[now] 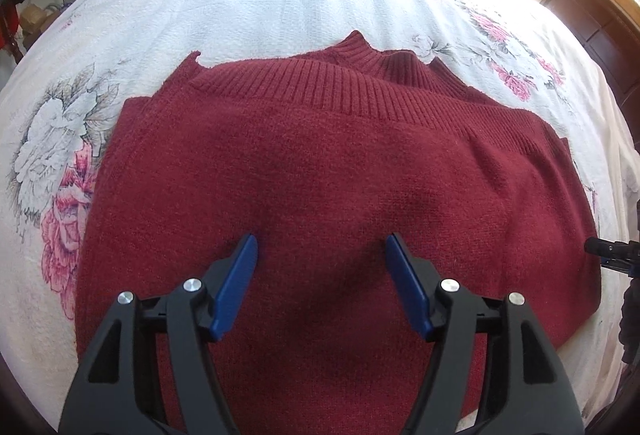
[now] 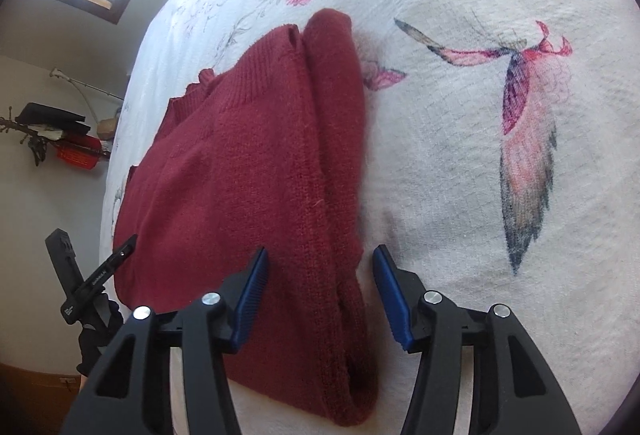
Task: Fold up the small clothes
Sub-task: 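Grasp the sweater side edge with the right gripper, then fold the side edge inward over the body with the right gripper, release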
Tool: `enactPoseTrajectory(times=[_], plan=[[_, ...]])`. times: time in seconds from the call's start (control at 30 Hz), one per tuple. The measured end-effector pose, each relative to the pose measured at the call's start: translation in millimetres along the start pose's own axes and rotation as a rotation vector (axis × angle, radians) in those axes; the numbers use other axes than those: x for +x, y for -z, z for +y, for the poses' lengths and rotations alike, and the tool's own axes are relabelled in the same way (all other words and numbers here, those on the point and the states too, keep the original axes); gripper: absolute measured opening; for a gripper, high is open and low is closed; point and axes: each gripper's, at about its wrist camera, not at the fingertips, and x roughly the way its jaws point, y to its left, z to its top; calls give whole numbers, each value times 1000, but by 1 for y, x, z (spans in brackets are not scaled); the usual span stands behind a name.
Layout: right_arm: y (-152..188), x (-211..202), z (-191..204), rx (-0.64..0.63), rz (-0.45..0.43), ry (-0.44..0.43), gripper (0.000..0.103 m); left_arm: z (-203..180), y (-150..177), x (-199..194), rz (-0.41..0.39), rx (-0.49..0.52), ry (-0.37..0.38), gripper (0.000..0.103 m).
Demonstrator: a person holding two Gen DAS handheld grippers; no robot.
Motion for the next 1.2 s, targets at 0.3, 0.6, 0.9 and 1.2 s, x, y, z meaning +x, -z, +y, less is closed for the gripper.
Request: enactPoseTrajectory(times=[0.3, 0.6, 0.9, 1.2], plan=[[-1, 12, 0, 8, -15, -20, 26, 1, 3, 8, 3, 27, 8, 71], [1, 18, -4, 21, -25, -6, 25, 1, 4, 10, -3, 28, 12, 72], [0, 21, -4, 38, -25, 11, 25, 3, 5, 9, -5, 24, 22, 72], [-20, -7, 67, -19, -31, 77, 21, 26, 5, -33, -28, -35, 105, 71]])
